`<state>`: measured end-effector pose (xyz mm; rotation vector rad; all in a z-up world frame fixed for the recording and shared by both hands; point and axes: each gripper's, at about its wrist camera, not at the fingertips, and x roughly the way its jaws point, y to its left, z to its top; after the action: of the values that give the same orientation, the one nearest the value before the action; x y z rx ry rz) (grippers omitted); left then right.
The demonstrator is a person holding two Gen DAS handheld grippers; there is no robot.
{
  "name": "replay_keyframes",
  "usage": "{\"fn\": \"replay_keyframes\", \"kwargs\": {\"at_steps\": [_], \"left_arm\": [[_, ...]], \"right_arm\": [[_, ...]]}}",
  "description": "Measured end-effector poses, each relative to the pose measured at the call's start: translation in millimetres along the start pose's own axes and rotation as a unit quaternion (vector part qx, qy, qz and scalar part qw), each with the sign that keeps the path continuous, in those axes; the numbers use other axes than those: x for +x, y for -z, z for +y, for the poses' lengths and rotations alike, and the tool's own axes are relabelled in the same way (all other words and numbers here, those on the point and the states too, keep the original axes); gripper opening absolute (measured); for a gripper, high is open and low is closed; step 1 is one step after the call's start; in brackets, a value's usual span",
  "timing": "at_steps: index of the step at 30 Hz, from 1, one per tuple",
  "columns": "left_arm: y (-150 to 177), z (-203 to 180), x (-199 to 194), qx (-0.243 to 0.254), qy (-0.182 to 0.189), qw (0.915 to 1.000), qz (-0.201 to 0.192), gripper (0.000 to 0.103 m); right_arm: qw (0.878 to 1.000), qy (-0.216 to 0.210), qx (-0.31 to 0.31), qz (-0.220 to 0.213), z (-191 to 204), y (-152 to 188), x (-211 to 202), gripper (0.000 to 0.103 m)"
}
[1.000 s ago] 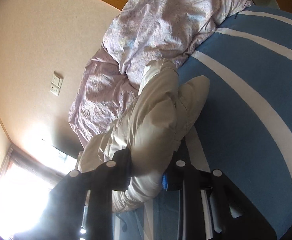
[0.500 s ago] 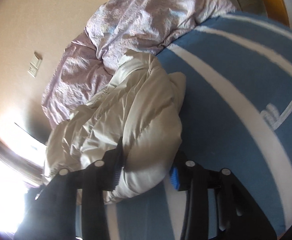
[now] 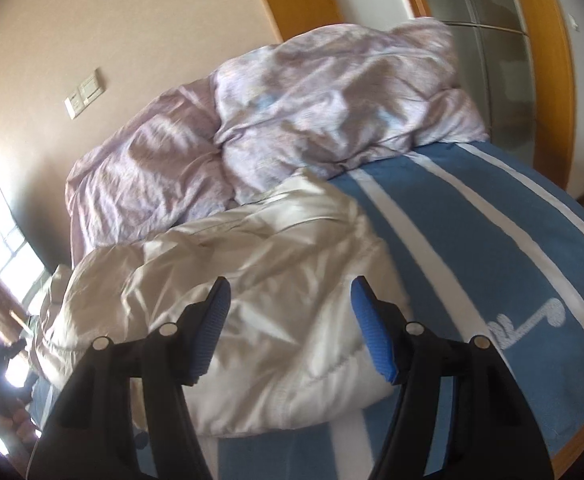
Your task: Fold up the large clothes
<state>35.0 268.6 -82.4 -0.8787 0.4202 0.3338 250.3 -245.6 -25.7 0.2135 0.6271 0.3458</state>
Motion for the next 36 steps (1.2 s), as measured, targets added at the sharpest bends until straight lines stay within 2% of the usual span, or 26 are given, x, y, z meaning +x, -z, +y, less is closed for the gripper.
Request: {"fn": "replay_keyframes", "kwargs": {"at_steps": [6,10,19,23,29,31,33,36], "left_arm": [[5.2,-5.2,7.6,0.005,-0.002,1.0,0.007,0.088],[6.3,-8.4,13.9,0.01,-0.008,0.9999,0.009,0.088],[8.1,-9.5,31.4,-0.011,-0.004,0.9994,0.031,0.088],[7.1,-9.3,38.0,-0.024,0.001,0.9989,0.039,0.087],[6.9,-13.1,44.3,-0.028,0.001,0.9987,0.043,0.086],[6.6,-13.0,44.9,-0.032,0.002,0.9985,0.044,0.086],[6.9,-12.4,46.6,-0.035,0.003,0.9983,0.046,0.085],[6.9,-14.5,49.0,-0.039,0.005,0.9982,0.045,0.08]], "right_arm": [[0.998,-0.006,-0.062,0.022,41.9,9.0,21.6,0.063],[0.996,-0.011,-0.081,0.035,57.4,18.8,30.9,0.062],[0.989,-0.029,-0.143,0.035,103.2,39.8,39.3,0.06],[0.988,-0.022,-0.15,0.038,110.2,44.9,45.3,0.059],[0.982,-0.04,-0.176,0.053,133.1,61.5,52.7,0.059],[0.98,-0.046,-0.176,0.075,137.2,66.5,61.3,0.059],[0.978,-0.038,-0.177,0.104,138.1,72.4,75.1,0.061],[0.975,-0.027,-0.185,0.124,140.2,78.3,87.4,0.061]]}}
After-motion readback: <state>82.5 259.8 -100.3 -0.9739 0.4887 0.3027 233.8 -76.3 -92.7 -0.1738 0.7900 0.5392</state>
